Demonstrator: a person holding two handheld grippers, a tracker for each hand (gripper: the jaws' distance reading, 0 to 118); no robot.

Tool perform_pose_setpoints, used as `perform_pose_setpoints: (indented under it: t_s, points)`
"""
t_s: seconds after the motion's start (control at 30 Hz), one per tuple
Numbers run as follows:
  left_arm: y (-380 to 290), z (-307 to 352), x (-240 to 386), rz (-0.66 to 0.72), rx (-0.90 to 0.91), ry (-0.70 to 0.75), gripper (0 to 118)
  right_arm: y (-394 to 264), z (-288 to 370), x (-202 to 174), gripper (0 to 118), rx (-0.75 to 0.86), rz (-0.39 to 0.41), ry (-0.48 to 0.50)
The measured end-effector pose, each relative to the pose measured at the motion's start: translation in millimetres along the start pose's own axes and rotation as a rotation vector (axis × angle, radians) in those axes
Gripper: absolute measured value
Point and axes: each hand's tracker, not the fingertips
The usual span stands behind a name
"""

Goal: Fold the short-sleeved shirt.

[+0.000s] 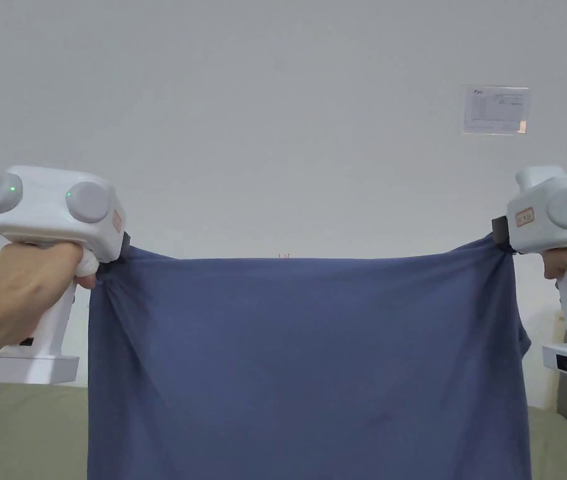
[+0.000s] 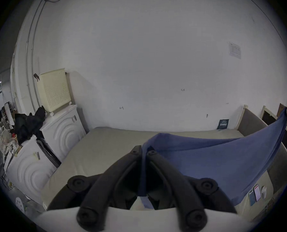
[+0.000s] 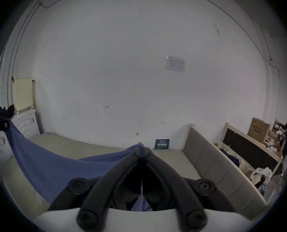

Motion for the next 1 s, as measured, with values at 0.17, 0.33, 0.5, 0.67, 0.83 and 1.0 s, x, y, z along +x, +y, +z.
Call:
perform_pose_setpoints:
  t_s: [0.17,0.33,0.5,0.67,0.83,1.0]
  points:
    - [22.0,-50.3,15.9,0.003,0.010,0.020,3,10.6,-50.0,-3.6,0,0.010,-0.001,-0.018]
    - [28.0,-98.5,28.0,0.009,0.004,0.044,3,15.2,-97.0,-13.6,0,0.016,0.012,-0.031]
    - [12.4,-147.3,34.0,0.011,-0.010,0.075,3,-1.2,-135.7,-29.6,0,0.014,0.017,-0.033]
    - [-38.1,-193.4,41.1,-0.018,-0.063,0.069,3,-52.3,-165.7,-41.8,0,-0.057,0.043,-0.035]
    - [-110.0,-225.6,48.4,-0.046,-0.168,0.036,3,-130.3,-173.5,-46.5,0,-0.164,0.049,-0.022]
    - [-199.0,-210.9,43.2,-0.087,-0.249,0.006,3,-228.9,-128.3,-44.2,0,-0.288,0.077,0.030]
